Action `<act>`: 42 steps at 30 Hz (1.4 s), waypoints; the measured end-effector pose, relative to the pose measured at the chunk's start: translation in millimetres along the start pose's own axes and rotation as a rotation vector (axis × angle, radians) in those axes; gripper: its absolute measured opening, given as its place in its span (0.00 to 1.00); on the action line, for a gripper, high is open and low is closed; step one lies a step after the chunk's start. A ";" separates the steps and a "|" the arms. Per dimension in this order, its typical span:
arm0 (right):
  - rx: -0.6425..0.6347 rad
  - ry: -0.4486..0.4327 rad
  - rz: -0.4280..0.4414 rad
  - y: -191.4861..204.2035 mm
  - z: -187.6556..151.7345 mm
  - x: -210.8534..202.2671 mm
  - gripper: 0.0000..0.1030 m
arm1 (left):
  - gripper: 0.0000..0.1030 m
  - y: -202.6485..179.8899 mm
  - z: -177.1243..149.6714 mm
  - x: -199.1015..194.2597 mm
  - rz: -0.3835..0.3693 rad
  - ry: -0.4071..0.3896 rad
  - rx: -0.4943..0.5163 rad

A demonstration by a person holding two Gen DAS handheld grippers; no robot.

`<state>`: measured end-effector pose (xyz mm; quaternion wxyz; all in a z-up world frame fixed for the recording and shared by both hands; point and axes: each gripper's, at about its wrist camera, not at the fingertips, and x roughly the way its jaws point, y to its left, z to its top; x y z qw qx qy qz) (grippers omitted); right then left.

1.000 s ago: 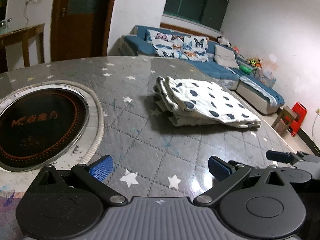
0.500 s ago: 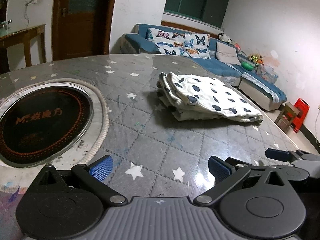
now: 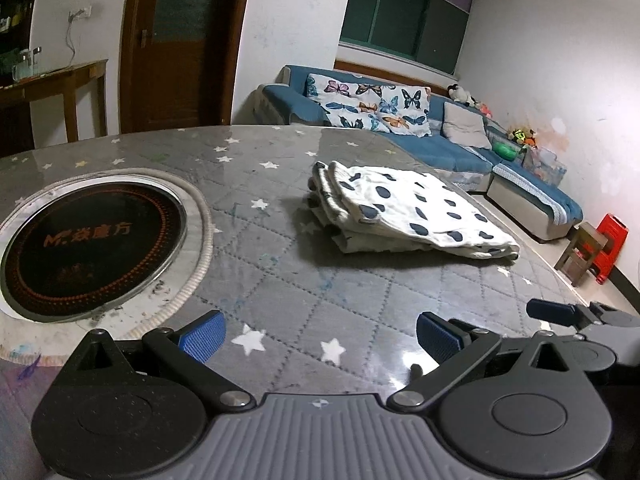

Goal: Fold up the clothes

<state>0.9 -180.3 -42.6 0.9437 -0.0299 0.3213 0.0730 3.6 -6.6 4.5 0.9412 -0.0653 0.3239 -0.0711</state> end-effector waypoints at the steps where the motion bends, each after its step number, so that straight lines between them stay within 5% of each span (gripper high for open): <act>1: 0.002 -0.006 0.005 -2.4 -0.6 -0.7 1.00 | 1.00 -2.4 -1.0 -0.3 0.004 -0.003 0.000; 24: 0.047 -0.069 0.083 -27.5 -27.3 -25.5 1.00 | 1.00 -40.6 -29.2 -29.5 0.066 -0.042 0.006; 42: 0.058 -0.102 0.061 -33.7 -41.4 -51.2 1.00 | 1.00 -58.2 -39.7 -43.1 0.032 -0.053 0.043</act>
